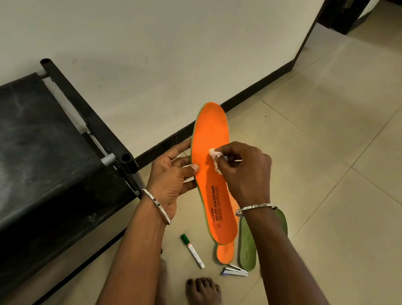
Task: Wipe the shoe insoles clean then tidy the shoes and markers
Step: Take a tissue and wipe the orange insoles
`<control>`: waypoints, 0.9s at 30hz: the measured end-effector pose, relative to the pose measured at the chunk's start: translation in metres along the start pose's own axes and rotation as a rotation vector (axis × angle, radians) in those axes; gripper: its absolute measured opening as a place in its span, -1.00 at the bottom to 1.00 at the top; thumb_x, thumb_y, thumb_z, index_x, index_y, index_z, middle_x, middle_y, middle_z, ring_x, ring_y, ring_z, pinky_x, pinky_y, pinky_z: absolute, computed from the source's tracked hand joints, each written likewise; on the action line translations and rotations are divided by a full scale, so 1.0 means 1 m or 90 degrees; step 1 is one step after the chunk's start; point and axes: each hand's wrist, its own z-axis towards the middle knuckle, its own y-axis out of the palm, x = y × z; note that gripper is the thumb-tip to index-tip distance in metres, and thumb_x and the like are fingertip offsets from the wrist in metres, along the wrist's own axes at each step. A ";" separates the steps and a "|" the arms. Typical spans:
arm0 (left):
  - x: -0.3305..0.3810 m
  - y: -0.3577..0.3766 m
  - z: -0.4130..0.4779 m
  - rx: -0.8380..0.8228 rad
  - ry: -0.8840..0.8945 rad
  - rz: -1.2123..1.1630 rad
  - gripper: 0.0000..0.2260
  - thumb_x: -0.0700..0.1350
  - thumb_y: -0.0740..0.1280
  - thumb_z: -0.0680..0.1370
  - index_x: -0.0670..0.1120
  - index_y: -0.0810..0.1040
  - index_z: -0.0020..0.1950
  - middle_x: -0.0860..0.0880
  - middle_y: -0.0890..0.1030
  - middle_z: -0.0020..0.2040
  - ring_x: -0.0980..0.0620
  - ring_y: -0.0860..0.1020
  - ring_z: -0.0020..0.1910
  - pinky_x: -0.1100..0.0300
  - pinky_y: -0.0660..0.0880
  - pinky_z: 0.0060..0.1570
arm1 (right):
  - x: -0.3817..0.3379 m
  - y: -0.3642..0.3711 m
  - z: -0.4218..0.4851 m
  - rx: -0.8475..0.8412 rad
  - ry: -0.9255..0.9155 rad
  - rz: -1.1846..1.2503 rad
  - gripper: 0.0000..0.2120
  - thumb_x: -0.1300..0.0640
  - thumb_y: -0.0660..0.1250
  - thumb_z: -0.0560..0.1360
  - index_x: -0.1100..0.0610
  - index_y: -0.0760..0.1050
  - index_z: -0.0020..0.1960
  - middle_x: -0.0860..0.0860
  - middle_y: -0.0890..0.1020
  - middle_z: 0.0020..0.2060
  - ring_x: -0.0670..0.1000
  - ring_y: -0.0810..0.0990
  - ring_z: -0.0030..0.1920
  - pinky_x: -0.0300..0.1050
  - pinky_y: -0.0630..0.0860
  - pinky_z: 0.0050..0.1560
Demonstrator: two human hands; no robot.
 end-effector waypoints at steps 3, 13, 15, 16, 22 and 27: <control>0.000 0.001 0.001 0.001 -0.002 -0.018 -0.58 -0.42 0.33 0.54 0.08 0.60 0.20 -0.04 0.72 -0.10 0.02 0.71 -0.12 0.13 0.63 -0.24 | 0.004 -0.004 0.002 0.022 0.034 -0.008 -0.91 0.18 0.48 0.45 0.04 0.70 -0.06 -0.06 0.72 -0.19 -0.12 0.65 -0.21 -0.06 0.64 -0.08; 0.003 0.004 -0.003 0.029 -0.024 -0.045 -0.79 -0.26 0.33 0.59 0.00 0.65 0.11 -0.05 0.73 -0.05 0.04 0.70 -0.14 0.18 0.60 -0.27 | -0.017 -0.003 -0.003 -0.158 0.008 0.095 -0.90 0.20 0.50 0.44 0.03 0.71 -0.09 -0.21 0.65 -0.28 -0.22 0.63 -0.20 -0.46 0.49 -0.20; 0.002 0.005 -0.003 0.061 -0.038 -0.046 -0.91 -0.16 0.36 0.60 -0.03 0.67 0.03 -0.10 0.72 -0.04 -0.02 0.70 -0.14 0.11 0.61 -0.25 | -0.016 -0.006 -0.003 -0.194 0.013 0.099 -0.92 0.21 0.50 0.44 0.05 0.71 -0.11 -0.18 0.66 -0.30 -0.23 0.63 -0.23 -0.47 0.46 -0.23; 0.002 0.006 -0.003 0.076 -0.039 -0.040 -0.93 -0.13 0.37 0.60 -0.05 0.66 0.00 -0.11 0.72 -0.06 -0.02 0.71 -0.17 0.11 0.61 -0.29 | -0.016 -0.007 -0.002 -0.217 0.010 0.097 -0.94 0.20 0.50 0.44 0.06 0.71 -0.11 -0.16 0.67 -0.30 -0.23 0.63 -0.25 -0.46 0.47 -0.23; 0.001 0.006 -0.003 0.109 -0.025 -0.026 -0.93 -0.14 0.34 0.62 -0.07 0.62 -0.02 -0.07 0.70 -0.10 0.03 0.70 -0.27 0.19 0.59 -0.41 | -0.013 -0.019 0.002 -0.349 -0.003 0.103 -0.95 0.09 0.53 0.43 0.06 0.73 -0.13 -0.07 0.71 -0.32 -0.11 0.66 -0.31 -0.24 0.60 -0.22; 0.000 0.011 -0.005 0.077 -0.028 -0.028 -0.90 -0.14 0.35 0.62 -0.09 0.65 -0.03 -0.05 0.69 -0.18 0.04 0.70 -0.30 0.18 0.59 -0.38 | -0.016 -0.003 0.000 -0.088 -0.022 0.036 -0.96 0.13 0.52 0.43 0.03 0.71 -0.11 -0.11 0.71 -0.24 -0.18 0.63 -0.25 -0.34 0.54 -0.14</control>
